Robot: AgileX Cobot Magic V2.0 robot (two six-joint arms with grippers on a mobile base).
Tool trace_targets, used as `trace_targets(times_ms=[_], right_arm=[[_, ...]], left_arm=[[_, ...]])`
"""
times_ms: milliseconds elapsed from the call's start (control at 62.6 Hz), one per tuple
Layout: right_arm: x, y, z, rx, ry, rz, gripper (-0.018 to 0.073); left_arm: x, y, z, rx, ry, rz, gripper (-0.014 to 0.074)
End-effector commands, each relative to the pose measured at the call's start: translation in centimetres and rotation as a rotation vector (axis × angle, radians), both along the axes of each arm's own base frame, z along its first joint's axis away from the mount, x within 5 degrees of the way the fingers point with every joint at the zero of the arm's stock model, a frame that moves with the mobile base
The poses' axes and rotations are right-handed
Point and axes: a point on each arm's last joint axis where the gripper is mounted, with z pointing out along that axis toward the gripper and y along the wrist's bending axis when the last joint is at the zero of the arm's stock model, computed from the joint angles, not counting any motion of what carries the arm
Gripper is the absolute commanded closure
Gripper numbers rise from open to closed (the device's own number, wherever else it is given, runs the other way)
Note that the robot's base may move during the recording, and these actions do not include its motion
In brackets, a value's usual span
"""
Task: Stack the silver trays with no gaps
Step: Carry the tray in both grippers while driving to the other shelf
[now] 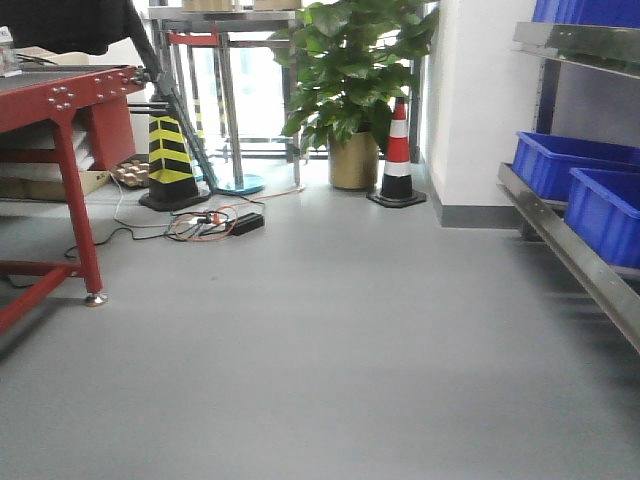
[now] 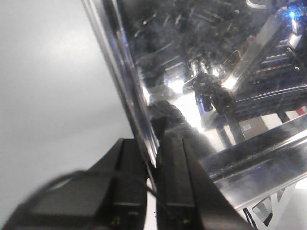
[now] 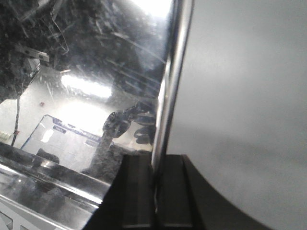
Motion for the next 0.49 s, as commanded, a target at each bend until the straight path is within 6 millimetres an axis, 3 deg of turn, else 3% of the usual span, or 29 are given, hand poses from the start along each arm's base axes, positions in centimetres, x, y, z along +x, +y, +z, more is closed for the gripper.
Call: trace_targets(times_ms=[0, 479], right_arm=[[-0.42, -0.17, 1.40, 0.033, -0.077, 0.018, 0.0502], [-0.42, -0.18, 1.39, 0.032, -0.076, 0.018, 0.0502]], left_arm=[[-1.28, 0.55, 1.31, -0.014, -0.003, -0.046, 0.0638], [-1.39, 0.43, 1.32, -0.028, 0.008, -0.052, 0.0638]])
